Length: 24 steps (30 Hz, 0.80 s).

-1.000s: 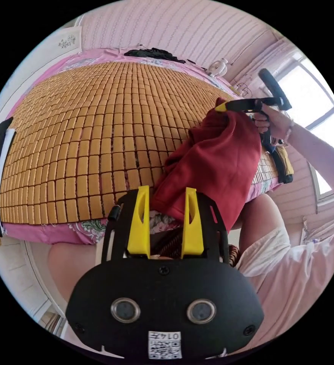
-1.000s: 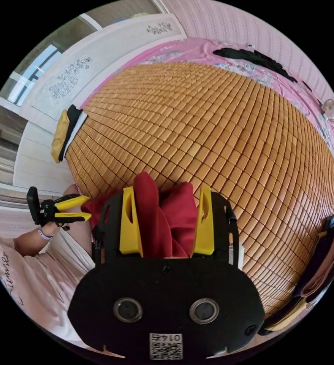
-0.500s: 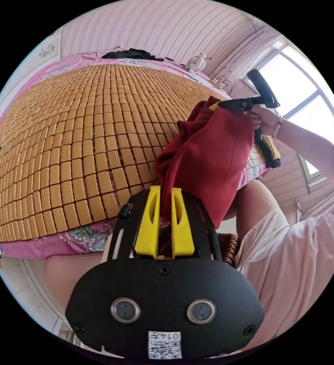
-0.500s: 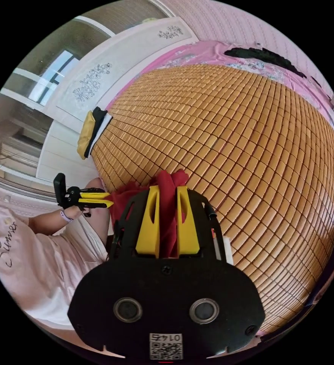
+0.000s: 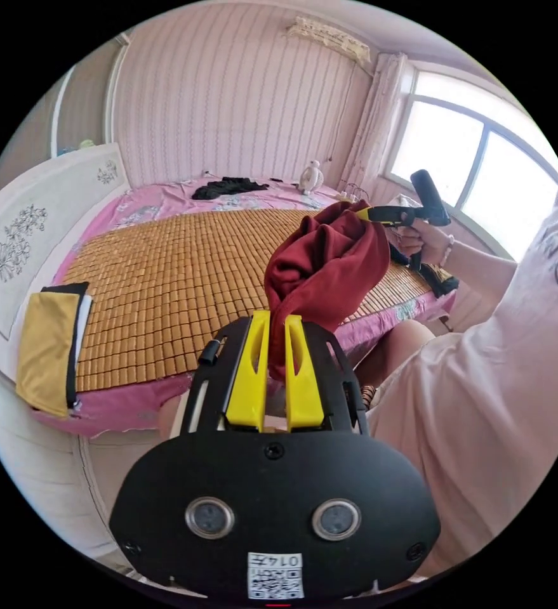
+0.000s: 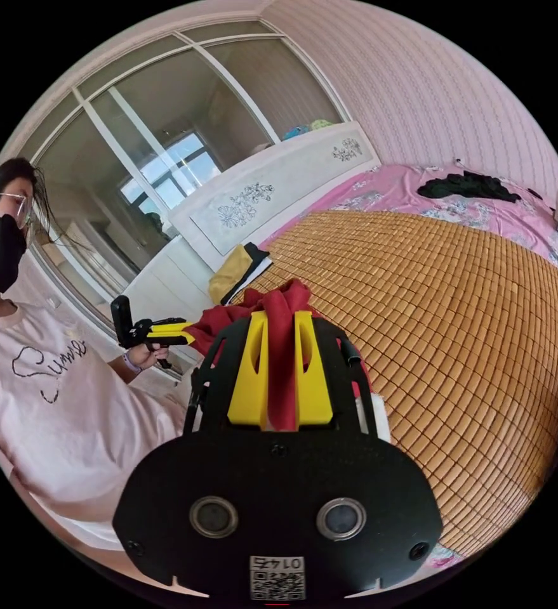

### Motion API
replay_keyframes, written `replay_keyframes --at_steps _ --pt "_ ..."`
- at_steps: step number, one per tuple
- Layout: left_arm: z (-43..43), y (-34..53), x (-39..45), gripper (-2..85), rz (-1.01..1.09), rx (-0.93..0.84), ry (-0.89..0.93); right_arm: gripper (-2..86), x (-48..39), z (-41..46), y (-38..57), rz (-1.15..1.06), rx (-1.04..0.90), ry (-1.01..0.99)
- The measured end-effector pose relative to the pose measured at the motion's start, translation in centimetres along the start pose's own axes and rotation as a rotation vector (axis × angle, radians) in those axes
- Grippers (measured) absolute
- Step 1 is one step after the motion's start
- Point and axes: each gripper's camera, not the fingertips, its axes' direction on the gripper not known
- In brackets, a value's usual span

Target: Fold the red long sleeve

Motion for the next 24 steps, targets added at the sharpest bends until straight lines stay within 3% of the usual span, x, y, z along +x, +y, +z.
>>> replay_keyframes --at_steps 9,13,16,19,22,24 --pt "-13.9 8.4 -5.6 4.1 -0.303 0.127 -0.303 6.7 -9.8 14.4 -13.0 -0.264 -0.133 -0.303" --pt "-20.8 10.5 -10.0 4.2 -0.422 0.299 -0.394 7.0 -15.2 22.0 -22.5 -0.366 -0.260 -0.407" --pt "-23.6 9.8 -16.2 5.1 -0.470 0.321 -0.489 9.6 -18.6 30.0 -30.1 -0.304 -0.308 -0.292" --pt "-21.8 8.9 -26.2 8.2 -0.645 0.205 -0.655 11.3 -18.9 37.4 -34.4 -0.106 -0.427 -0.151" --pt "-18.2 11.3 -34.0 8.4 -0.918 0.106 -0.606 11.0 -17.7 37.8 -32.9 -0.064 -0.385 -0.087" --pt "-15.9 12.4 -34.9 7.5 -0.944 0.177 -0.514 10.8 -15.7 36.7 -30.3 -0.101 -0.404 -0.111"
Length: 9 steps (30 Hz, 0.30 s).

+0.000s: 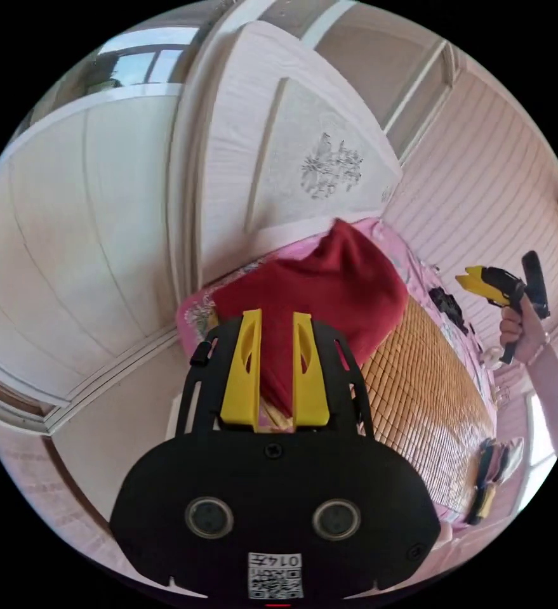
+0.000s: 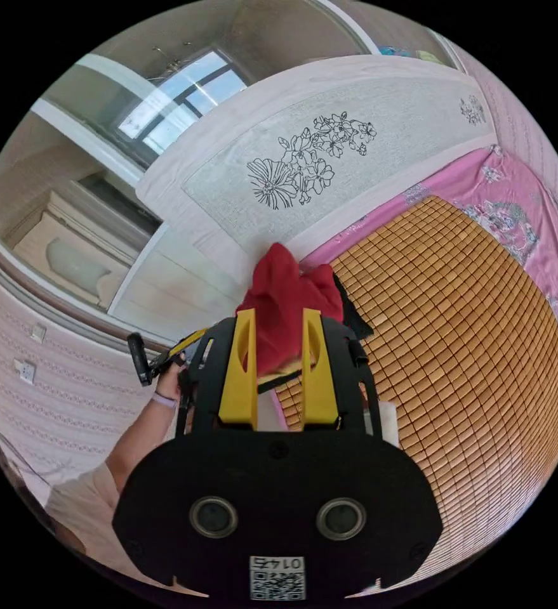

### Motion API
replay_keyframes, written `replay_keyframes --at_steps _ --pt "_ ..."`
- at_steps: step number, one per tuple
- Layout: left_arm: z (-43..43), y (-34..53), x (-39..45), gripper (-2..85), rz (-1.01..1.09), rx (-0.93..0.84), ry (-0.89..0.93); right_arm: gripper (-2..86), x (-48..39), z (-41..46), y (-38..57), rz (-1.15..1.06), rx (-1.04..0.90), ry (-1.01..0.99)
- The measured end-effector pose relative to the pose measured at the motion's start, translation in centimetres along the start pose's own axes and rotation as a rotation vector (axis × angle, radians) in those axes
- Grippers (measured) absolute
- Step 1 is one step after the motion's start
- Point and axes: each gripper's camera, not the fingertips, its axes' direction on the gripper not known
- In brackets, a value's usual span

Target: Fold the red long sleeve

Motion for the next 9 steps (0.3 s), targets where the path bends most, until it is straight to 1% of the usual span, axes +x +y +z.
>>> replay_keyframes --at_steps 1,2,4,5,7,8,9 --pt "1.8 0.7 0.7 7.0 0.033 -0.013 0.031 10.2 1.9 -0.3 3.2 0.006 -0.023 0.007" --pt "4.1 1.3 1.4 6.8 0.058 -0.079 0.009 9.8 3.0 -0.5 5.2 0.022 -0.034 0.010" --pt "6.9 2.5 2.2 6.6 0.064 -0.147 -0.012 8.4 7.9 -2.1 14.9 0.124 -0.090 0.002" --pt "7.8 3.2 2.4 6.5 0.055 -0.167 -0.024 8.2 9.1 -2.7 17.8 0.167 -0.109 0.011" --pt "7.6 3.9 2.8 6.4 0.055 -0.150 -0.024 7.6 12.7 -6.5 29.6 0.369 -0.162 0.109" --pt "7.0 4.1 3.1 6.3 0.054 -0.148 0.000 7.5 13.1 -7.8 32.5 0.419 -0.161 0.147" --pt "6.6 4.2 3.2 6.2 0.055 -0.146 0.010 7.4 13.5 -10.8 38.6 0.527 -0.130 0.222"
